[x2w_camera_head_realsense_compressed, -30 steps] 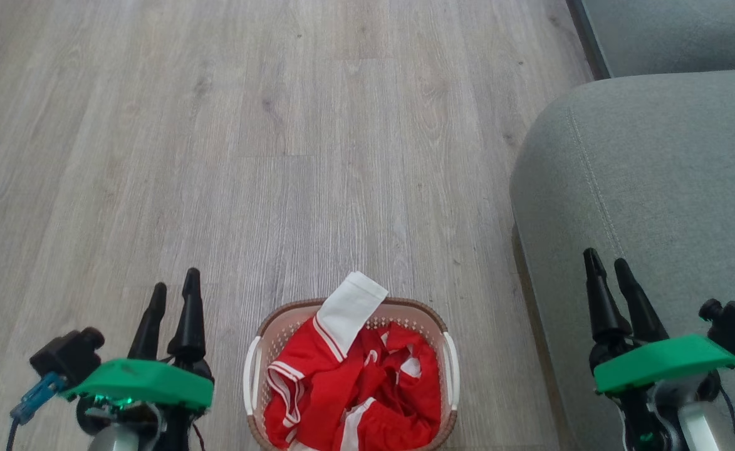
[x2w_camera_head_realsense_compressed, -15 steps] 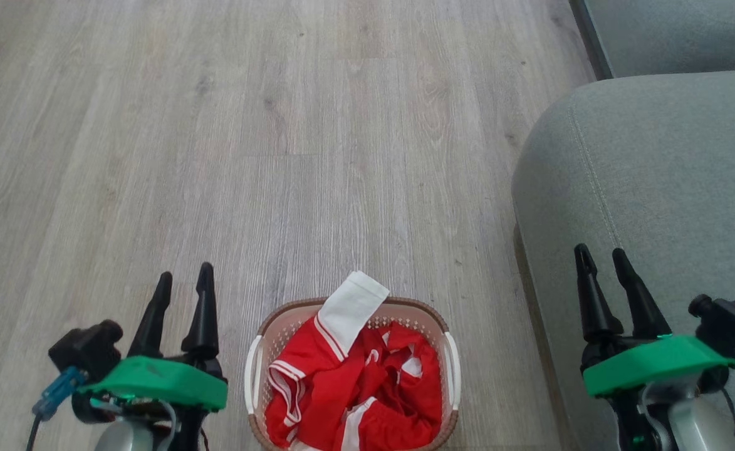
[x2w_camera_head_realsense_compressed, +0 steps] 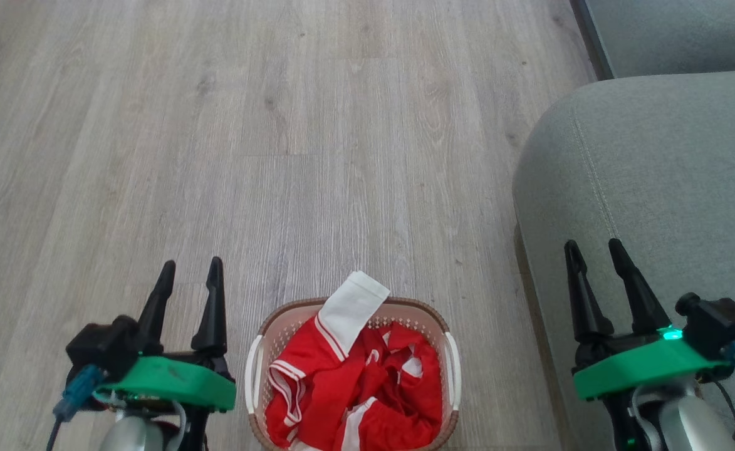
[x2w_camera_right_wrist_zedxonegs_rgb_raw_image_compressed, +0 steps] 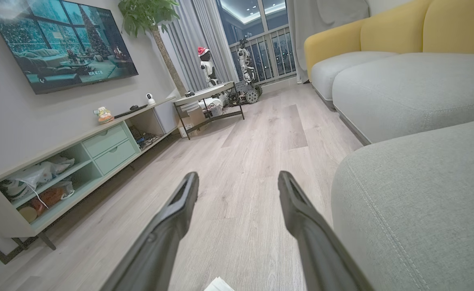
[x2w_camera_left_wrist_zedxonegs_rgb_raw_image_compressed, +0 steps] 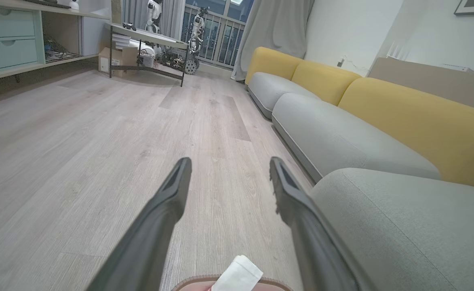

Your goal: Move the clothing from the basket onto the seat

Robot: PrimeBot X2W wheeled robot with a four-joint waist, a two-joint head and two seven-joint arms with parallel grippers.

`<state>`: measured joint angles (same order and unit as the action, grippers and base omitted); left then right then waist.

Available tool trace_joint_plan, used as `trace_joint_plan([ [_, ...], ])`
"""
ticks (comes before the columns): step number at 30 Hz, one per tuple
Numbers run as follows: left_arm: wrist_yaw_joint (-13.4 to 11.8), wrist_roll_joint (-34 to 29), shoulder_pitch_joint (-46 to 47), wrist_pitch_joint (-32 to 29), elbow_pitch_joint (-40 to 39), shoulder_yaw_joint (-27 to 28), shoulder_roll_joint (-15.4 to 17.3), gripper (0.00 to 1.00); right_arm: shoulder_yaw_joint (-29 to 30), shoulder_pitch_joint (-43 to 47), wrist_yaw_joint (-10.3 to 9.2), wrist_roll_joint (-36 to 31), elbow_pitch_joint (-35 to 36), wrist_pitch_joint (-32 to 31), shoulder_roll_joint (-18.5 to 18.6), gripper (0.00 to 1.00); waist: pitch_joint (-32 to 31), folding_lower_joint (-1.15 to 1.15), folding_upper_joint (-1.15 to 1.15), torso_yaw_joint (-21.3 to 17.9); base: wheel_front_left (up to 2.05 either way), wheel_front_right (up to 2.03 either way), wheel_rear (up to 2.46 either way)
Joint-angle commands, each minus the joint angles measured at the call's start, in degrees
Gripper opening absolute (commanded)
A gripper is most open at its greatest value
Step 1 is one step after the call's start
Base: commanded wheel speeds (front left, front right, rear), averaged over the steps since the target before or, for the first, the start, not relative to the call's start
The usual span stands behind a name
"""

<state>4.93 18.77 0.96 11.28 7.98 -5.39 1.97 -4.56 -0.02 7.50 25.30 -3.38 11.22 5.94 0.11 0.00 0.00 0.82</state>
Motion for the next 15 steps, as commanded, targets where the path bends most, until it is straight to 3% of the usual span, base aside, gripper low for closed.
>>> trace_joint_plan([
  [1,-0.45,-1.76,3.51,0.89,-2.29,0.97,0.83,1.00,-1.52,-1.36,-0.01,-1.63,2.53,0.93,1.28,1.00,0.00,0.00,0.00,0.01,0.00,0.00,0.00],
  [15,-1.03,-11.13,3.62,3.24,-3.51,-0.24,0.90,1.00,-3.04,-1.20,-0.01,-10.02,4.09,3.29,1.77,1.00,-0.04,0.00,0.00,0.09,0.00,0.00,0.00],
])
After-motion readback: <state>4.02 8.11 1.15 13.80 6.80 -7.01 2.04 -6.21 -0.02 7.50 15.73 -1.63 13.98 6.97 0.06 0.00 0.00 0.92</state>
